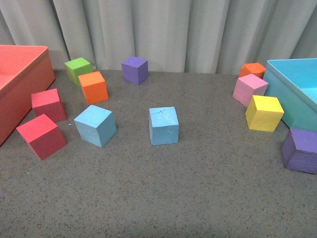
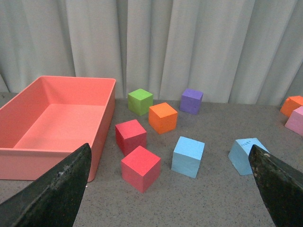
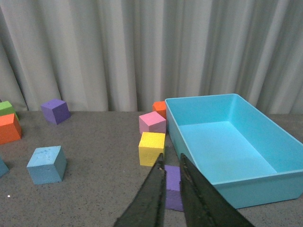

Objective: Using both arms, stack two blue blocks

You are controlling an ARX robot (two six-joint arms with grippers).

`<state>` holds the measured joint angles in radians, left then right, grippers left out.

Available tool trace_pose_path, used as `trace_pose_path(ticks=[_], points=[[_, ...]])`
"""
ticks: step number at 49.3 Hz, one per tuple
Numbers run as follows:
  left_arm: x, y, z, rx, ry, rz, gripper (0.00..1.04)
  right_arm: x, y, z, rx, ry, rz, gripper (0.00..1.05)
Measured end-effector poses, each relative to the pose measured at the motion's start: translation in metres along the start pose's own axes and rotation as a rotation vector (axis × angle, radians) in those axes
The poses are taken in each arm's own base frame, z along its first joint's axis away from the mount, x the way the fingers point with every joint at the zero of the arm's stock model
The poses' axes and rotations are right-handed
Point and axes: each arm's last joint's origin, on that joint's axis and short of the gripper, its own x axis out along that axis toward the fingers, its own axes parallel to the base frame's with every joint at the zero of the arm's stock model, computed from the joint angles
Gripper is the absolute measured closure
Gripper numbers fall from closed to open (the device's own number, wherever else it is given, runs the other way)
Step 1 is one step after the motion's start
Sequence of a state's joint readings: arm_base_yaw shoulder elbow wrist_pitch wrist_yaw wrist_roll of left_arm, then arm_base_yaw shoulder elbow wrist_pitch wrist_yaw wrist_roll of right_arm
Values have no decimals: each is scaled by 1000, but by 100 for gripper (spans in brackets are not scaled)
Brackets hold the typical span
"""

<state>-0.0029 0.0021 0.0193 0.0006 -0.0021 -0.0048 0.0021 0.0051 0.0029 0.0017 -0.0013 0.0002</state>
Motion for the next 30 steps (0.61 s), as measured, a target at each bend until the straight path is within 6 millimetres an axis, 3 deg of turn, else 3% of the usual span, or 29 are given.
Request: trace_pose_path(ticks=[11,15,22,24,30], points=[[0,0,0,0,0,0,7,0,0,0,0,-1,0,59],[0,0,0,0,0,0,7,0,0,0,0,-1,0,39],[9,2,-8,-36,262,52,7,0,0,0,0,-1,0,12],[16,2,-9,-50,298,60,7,0,0,0,1,-1,0,8],[40,-2,3,-38,298,58,7,0,0,0,0,-1,0,10]])
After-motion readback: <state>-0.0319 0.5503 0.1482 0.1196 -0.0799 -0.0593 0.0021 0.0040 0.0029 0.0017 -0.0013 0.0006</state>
